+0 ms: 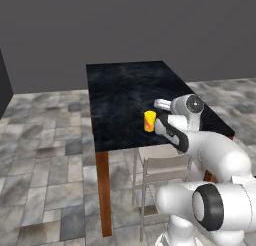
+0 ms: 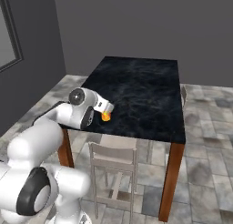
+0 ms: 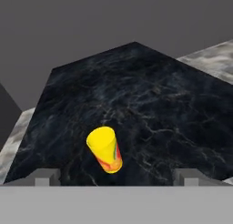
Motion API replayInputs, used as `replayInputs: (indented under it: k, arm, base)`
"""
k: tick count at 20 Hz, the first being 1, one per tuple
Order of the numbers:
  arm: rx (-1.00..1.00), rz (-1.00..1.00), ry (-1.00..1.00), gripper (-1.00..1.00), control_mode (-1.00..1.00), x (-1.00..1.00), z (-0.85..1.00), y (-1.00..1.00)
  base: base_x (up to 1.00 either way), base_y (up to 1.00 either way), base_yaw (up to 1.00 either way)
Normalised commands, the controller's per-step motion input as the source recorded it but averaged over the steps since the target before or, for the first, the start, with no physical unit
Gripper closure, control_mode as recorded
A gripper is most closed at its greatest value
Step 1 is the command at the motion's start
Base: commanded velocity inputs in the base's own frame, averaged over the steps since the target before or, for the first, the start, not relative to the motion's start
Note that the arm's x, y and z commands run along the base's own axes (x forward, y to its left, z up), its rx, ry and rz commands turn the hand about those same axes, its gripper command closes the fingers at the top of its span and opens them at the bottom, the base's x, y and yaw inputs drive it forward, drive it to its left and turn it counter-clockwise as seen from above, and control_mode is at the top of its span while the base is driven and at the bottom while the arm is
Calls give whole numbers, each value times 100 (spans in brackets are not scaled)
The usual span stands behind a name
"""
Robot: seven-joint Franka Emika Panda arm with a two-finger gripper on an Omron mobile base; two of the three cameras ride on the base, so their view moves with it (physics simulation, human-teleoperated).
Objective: Place the pitcher and cup on the dining counter for serving.
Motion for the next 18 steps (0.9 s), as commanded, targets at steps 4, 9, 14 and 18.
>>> replayInputs:
  k: [4, 9, 14, 18]
  arm:
    - [0, 7, -1, -100, -100, -100, 51, 0]
    - [1, 12, 1, -100, -100, -91, 56, 0]
    - [0, 9, 4, -100, -100, -51, 11, 1]
    - [0, 0, 1, -100, -100, -2, 0, 0]
  base:
    - [0, 0, 0]
    - [0, 0, 0]
    - [0, 0, 0]
    - [0, 0, 0]
